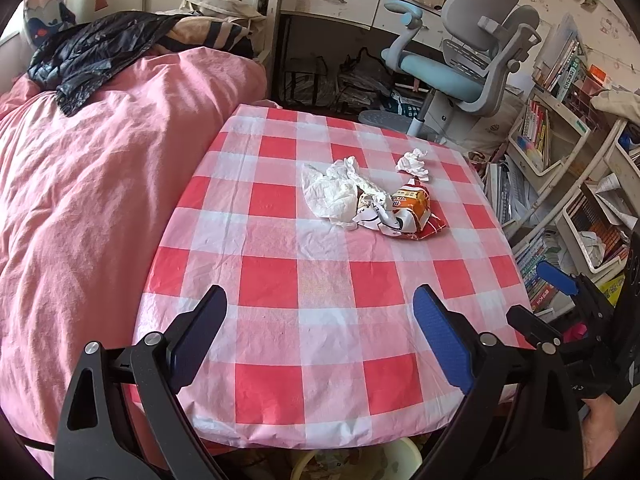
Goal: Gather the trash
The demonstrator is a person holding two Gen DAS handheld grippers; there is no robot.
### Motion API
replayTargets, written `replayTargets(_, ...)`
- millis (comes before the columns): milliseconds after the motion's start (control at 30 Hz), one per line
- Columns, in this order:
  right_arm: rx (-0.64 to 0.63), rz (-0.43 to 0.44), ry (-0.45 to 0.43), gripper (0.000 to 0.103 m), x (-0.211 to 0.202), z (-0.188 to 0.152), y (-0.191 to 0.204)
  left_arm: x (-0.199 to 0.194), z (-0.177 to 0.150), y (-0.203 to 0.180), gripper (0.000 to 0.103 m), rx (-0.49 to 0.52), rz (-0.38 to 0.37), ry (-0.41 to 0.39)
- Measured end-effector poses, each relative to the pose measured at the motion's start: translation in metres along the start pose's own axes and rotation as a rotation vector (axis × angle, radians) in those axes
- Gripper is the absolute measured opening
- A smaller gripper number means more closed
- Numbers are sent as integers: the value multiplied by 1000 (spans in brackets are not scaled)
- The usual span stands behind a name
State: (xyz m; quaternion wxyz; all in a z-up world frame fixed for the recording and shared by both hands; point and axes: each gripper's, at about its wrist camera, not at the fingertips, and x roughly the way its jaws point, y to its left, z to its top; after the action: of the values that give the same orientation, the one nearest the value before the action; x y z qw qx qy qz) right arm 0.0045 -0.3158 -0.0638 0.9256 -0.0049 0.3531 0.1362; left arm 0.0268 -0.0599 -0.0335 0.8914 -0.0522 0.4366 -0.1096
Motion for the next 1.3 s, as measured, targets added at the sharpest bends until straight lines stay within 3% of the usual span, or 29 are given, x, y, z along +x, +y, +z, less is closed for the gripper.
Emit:
replayTargets(867, 5, -1, 10, 95, 1, 2, 0, 13, 1, 5, 91, -4, -41, 36)
replayTargets(1067, 31, 18, 37, 95, 8, 2, -6, 38, 3, 13, 84, -17, -59, 89)
replayTargets(1300, 59, 60, 52, 95, 33, 11, -15, 68, 9, 25, 69, -47, -84, 123)
